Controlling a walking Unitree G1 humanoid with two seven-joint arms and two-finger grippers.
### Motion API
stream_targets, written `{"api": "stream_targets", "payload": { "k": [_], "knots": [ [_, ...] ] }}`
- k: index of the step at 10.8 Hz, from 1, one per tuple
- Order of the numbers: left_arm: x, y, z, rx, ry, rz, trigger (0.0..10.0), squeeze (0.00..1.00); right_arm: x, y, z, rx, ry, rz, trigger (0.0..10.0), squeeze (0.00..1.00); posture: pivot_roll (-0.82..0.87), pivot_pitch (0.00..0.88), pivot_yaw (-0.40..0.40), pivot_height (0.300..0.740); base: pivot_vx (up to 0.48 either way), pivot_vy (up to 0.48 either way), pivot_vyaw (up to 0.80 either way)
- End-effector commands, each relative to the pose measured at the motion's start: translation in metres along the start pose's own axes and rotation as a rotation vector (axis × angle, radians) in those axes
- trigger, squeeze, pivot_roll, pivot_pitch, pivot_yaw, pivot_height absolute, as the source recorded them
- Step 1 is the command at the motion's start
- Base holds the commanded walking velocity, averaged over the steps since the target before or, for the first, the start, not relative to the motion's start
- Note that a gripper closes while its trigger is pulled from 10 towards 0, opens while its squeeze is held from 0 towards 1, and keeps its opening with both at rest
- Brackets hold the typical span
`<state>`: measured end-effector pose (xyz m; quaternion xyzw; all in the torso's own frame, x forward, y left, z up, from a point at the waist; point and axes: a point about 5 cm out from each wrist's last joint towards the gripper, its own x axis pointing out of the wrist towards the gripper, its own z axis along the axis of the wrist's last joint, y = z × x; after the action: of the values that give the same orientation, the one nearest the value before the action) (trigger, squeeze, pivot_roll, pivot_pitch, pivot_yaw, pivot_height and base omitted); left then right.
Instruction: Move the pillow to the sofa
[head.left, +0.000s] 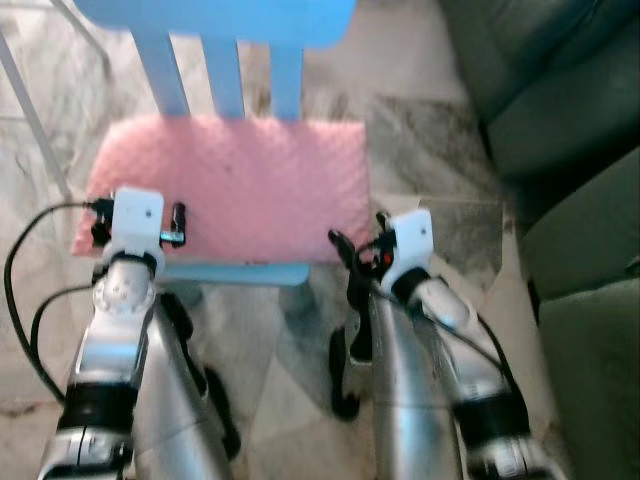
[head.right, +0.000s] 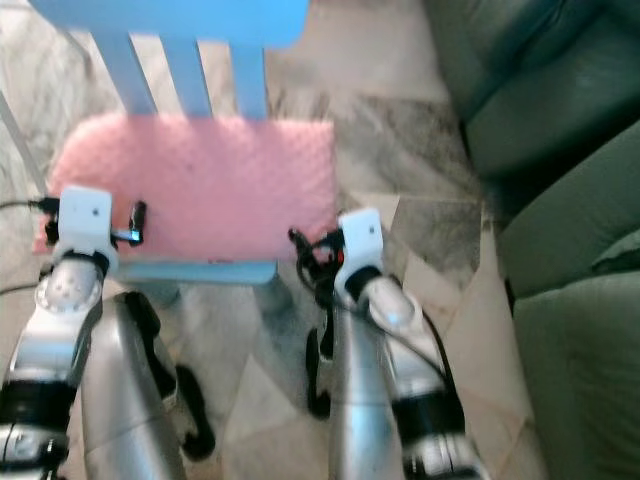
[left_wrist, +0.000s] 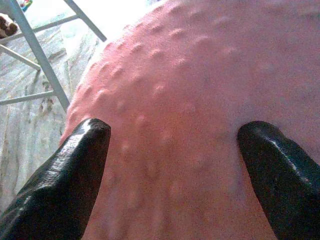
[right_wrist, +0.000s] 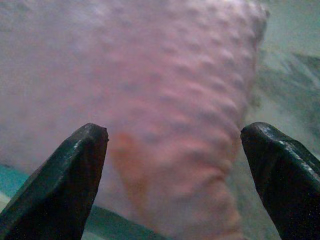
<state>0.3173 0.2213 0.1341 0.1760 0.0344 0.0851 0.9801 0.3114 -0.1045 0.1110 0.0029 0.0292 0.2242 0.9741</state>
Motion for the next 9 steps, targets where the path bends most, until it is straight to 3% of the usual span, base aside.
{"api": "stream_targets", "payload": {
  "k": [1, 4, 5, 6, 9],
  "knots": [
    [-0.002, -0.003, -0.021, 0.01, 0.096, 0.005, 10.0, 0.0, -0.001, -0.003, -0.013, 0.012, 0.045, -0.034, 10.0, 0.0, -0.03, 0.492, -0.082, 0.445, 0.0, 0.0, 0.0],
    [0.012, -0.017, -0.041, -0.034, 0.158, 0.01, 10.0, 0.0, 0.024, 0.009, -0.022, 0.041, 0.083, -0.011, 10.0, 0.0, -0.06, 0.496, -0.096, 0.445, 0.0, 0.0, 0.0],
    [0.019, -0.015, -0.045, -0.036, 0.176, 0.02, 2.0, 0.0, 0.033, 0.014, -0.025, 0.108, 0.082, -0.018, 0.0, 0.0, -0.05, 0.5, -0.1, 0.445, 0.0, 0.0, 0.0],
    [0.022, -0.013, -0.046, -0.038, 0.182, 0.026, 0.0, 0.0, 0.037, 0.018, -0.027, 0.135, 0.083, -0.02, 0.0, 0.0, -0.05, 0.501, -0.103, 0.445, 0.0, 0.0, 0.0],
    [0.017, -0.012, -0.056, -0.024, 0.196, 0.045, 0.0, 0.0, 0.038, 0.031, -0.031, 0.147, 0.089, 0.014, 0.0, 0.0, -0.05, 0.506, -0.114, 0.445, 0.0, 0.0, 0.0]
  ]
}}
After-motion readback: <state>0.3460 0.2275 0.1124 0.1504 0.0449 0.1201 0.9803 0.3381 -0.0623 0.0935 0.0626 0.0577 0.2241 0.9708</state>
